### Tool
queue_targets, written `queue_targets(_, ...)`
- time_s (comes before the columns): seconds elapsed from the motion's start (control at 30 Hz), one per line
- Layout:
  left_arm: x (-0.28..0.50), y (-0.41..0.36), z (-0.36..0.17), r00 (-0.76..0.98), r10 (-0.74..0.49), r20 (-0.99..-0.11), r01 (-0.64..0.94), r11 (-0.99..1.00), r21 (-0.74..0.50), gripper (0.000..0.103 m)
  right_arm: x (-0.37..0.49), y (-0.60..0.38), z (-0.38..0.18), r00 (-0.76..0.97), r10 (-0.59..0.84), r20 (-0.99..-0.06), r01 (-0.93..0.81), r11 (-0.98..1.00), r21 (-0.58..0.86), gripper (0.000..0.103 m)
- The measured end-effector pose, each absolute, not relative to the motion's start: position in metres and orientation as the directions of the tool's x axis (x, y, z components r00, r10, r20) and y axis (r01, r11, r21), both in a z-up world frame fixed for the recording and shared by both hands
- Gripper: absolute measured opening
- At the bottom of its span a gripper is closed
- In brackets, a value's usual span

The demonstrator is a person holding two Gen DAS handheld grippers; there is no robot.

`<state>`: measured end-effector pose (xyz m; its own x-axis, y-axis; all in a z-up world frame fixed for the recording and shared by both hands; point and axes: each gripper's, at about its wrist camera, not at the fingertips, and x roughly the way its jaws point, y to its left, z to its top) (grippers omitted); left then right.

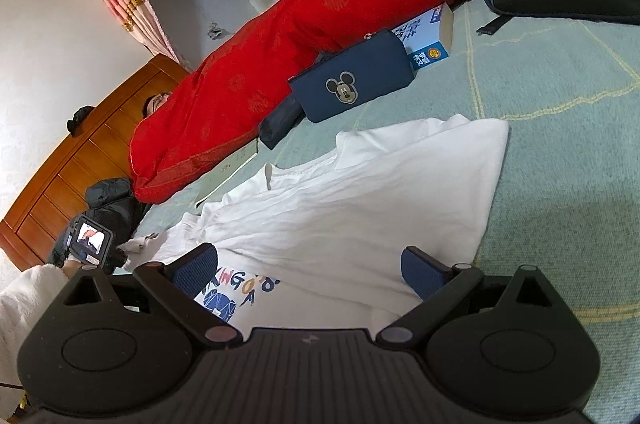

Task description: Fold clothes

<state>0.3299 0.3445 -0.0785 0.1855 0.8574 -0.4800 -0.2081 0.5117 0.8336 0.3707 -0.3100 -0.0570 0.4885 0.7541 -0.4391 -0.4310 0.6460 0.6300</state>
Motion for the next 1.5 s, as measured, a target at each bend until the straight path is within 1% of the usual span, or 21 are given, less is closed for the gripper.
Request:
queue_targets(0.07,0.324,0.348,-0.072,0.186,0.819,-0.543,-0.247,0.574,0.781,0.024,0.37,-0.31,-0.056,0.488,0.756,-0.437,-0.434,0.644,0.63,0.101)
queue_targets(0.13,0.316,0.347,-0.064,0.196,0.788,-0.584,-0.276,0.616,0.738,0.033,0.37,-0.31,-0.056,0.488,0.756,-0.435,-0.436,0.644,0.629,0.101)
queue_targets(0.2,0.309,0.345,-0.057,0.208,0.754,-0.623,-0.304,0.655,0.691,0.035,0.369,-0.31,-0.054,0.49,0.757,-0.432,-0.439,0.643,0.628,0.101)
queue_targets(0.3,0.298,0.338,-0.046,0.233,0.718,-0.656,-0.32,0.693,0.646,0.041,0.367,-0.311,-0.052,0.49,0.764,-0.419,-0.447,0.633,0.632,0.101)
queue_targets(0.43,0.278,0.318,-0.024,0.306,0.639,-0.705,-0.337,0.766,0.548,0.041,0.363,-0.313,-0.047,0.491,0.776,-0.396,-0.461,0.617,0.638,0.101)
queue_targets(0.53,0.268,0.291,-0.007,0.373,0.579,-0.725,-0.332,0.813,0.478,0.04,0.359,-0.314,-0.044,0.49,0.786,-0.377,-0.474,0.604,0.641,0.101)
queue_targets(0.6,0.269,0.264,0.002,0.443,0.502,-0.743,-0.282,0.864,0.417,0.04,0.357,-0.315,-0.041,0.49,0.792,-0.365,-0.482,0.595,0.643,0.101)
queue_targets(0.7,0.28,0.217,0.008,0.53,0.34,-0.777,-0.185,0.94,0.286,0.04,0.355,-0.314,-0.04,0.484,0.801,-0.353,-0.491,0.583,0.648,0.101)
queue_targets(0.73,0.287,0.202,0.007,0.552,0.277,-0.787,-0.152,0.961,0.231,0.04,0.355,-0.313,-0.04,0.482,0.802,-0.352,-0.491,0.58,0.649,0.101)
queue_targets(0.87,0.314,0.154,-0.007,0.567,0.004,-0.824,-0.078,0.996,-0.049,0.039,0.357,-0.313,-0.042,0.475,0.809,-0.346,-0.489,0.569,0.661,0.101)
queue_targets(0.93,0.326,0.132,-0.019,0.559,-0.121,-0.82,-0.053,0.982,-0.181,0.038,0.357,-0.314,-0.043,0.474,0.812,-0.342,-0.486,0.565,0.667,0.101)
queue_targets(1.03,0.334,0.117,-0.037,0.547,-0.243,-0.801,-0.048,0.946,-0.32,0.038,0.358,-0.315,-0.044,0.473,0.815,-0.335,-0.485,0.558,0.673,0.101)
queue_targets(1.07,0.335,0.116,-0.043,0.542,-0.261,-0.799,-0.06,0.936,-0.347,0.038,0.357,-0.315,-0.044,0.473,0.815,-0.334,-0.485,0.558,0.674,0.101)
queue_targets(1.17,0.335,0.116,-0.057,0.551,-0.288,-0.783,-0.104,0.908,-0.406,0.038,0.354,-0.315,-0.041,0.477,0.816,-0.326,-0.495,0.556,0.668,0.101)
queue_targets(1.37,0.336,0.153,-0.072,0.653,-0.336,-0.679,-0.205,0.784,-0.586,0.039,0.351,-0.316,-0.038,0.481,0.818,-0.315,-0.505,0.552,0.663,0.101)
queue_targets(1.5,0.339,0.168,-0.083,0.731,-0.311,-0.607,-0.242,0.714,-0.657,0.039,0.352,-0.316,-0.039,0.485,0.814,-0.318,-0.499,0.557,0.664,0.101)
